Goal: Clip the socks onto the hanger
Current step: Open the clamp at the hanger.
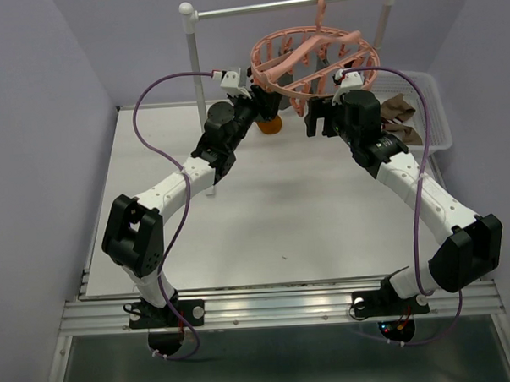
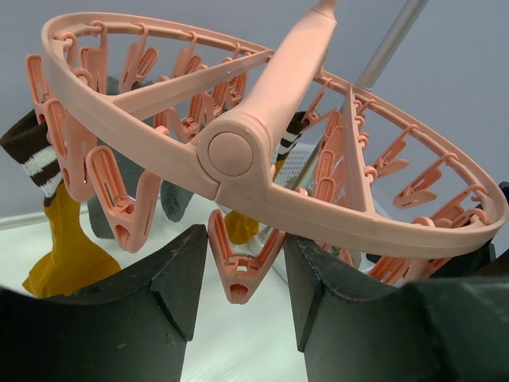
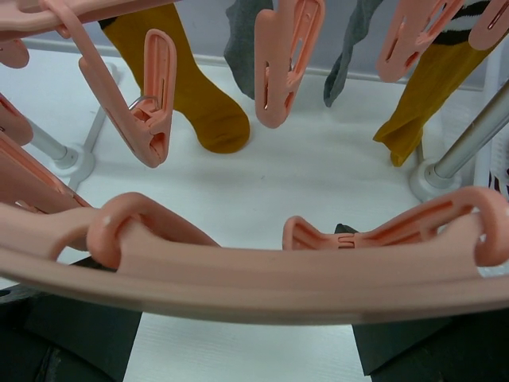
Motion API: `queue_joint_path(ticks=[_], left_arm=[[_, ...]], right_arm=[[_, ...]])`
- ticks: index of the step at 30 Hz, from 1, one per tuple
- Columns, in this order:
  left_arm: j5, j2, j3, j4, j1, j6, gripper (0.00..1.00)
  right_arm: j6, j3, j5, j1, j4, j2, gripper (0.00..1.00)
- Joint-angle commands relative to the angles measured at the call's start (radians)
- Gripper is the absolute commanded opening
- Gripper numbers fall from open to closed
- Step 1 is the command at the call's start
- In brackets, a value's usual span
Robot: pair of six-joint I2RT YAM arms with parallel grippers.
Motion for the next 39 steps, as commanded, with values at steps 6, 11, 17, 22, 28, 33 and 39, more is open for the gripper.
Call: queue_joint_path(ticks=[6, 11, 17, 22, 28, 33, 39], left_arm=[[0.011, -0.062, 0.029, 0.082, -0.006, -0.021, 0.48], [-0.006, -0.057, 0.033, 0.084, -0.006, -0.038, 0.48], [-0.021, -0.056, 0.033, 0.088, -0.006, -0.05, 0.57], [-0.008, -0.053, 0.036, 0.094, -0.006, -0.046, 0.58], [-0.015, -0.063, 0.014, 0.131, -0.006, -0.06, 0.58], [-0.034, -0.074, -0.023, 0.197, -0.012, -0.086, 0.57], [-0.097, -0.065, -0.029, 0.22, -0.013, -0.089, 0.5]], right_arm=[[0.011, 0.036, -0.013, 0.006, 0.018, -0.017, 0.97], [0.017, 0.038, -0.017, 0.006, 0.017, -0.015, 0.97], [0.022, 0.038, -0.025, 0.006, 0.017, -0.017, 0.97], [0.021, 0.039, -0.03, 0.006, 0.017, -0.012, 0.97], [0.023, 0.038, -0.033, 0.006, 0.018, -0.012, 0.97], [0.029, 0.033, -0.03, 0.006, 0.02, -0.009, 0.97], [0.032, 0.036, -0.037, 0.006, 0.018, 0.0, 0.97]])
